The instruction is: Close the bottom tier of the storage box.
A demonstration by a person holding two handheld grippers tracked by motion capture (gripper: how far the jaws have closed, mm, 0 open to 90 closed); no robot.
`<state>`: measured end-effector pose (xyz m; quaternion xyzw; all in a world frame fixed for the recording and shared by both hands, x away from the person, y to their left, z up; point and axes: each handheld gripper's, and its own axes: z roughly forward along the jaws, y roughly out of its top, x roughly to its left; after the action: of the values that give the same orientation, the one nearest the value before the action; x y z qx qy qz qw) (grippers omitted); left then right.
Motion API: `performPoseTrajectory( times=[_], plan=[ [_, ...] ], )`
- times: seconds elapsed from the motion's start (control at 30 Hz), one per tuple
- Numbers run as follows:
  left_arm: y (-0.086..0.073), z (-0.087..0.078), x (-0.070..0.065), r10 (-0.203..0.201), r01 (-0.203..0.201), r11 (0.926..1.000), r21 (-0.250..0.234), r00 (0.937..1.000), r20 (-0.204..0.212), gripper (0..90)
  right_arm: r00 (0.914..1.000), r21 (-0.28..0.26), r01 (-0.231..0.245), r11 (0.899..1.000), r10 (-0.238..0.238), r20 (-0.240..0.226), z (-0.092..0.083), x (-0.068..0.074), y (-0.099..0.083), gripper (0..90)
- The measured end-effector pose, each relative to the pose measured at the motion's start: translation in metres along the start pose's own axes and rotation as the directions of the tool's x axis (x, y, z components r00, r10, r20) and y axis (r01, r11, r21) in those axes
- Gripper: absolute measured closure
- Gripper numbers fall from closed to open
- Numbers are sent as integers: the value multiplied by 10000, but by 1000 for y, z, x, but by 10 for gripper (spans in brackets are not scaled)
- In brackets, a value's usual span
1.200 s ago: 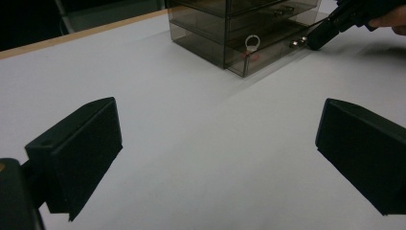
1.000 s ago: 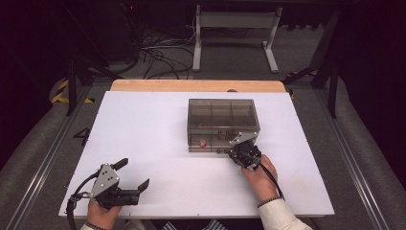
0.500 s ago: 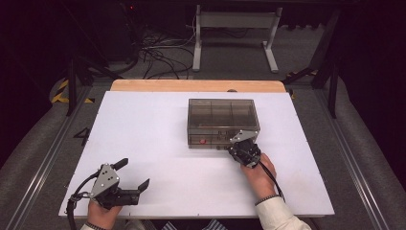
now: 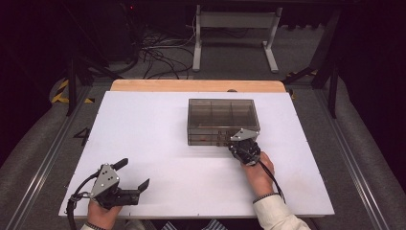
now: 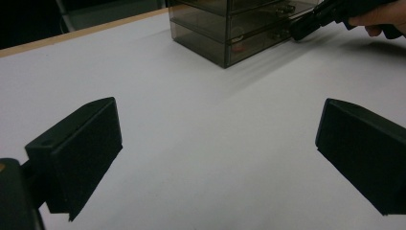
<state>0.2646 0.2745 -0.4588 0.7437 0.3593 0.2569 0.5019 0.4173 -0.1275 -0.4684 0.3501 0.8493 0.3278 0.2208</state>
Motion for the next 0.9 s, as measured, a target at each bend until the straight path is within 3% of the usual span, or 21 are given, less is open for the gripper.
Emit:
performPoseTrajectory(
  times=[0.23, 0.63, 0.9],
  plan=[
    [0, 0, 0, 40, -40, 10000, -5, 10000, -24, 27, 9999, -220, 98, 9997, -97, 50, 2, 1, 0, 900],
    [0, 1, 0, 43, -43, 10000, -13, 10000, 39, 27, 10000, -151, 32, 9999, -31, 86, 1, 1, 0, 900],
    [1, 1, 1, 8, -8, 10000, -27, 10000, 52, 27, 9992, -366, -105, 9993, 91, -386, -17, -1, 2, 877]
  ],
)
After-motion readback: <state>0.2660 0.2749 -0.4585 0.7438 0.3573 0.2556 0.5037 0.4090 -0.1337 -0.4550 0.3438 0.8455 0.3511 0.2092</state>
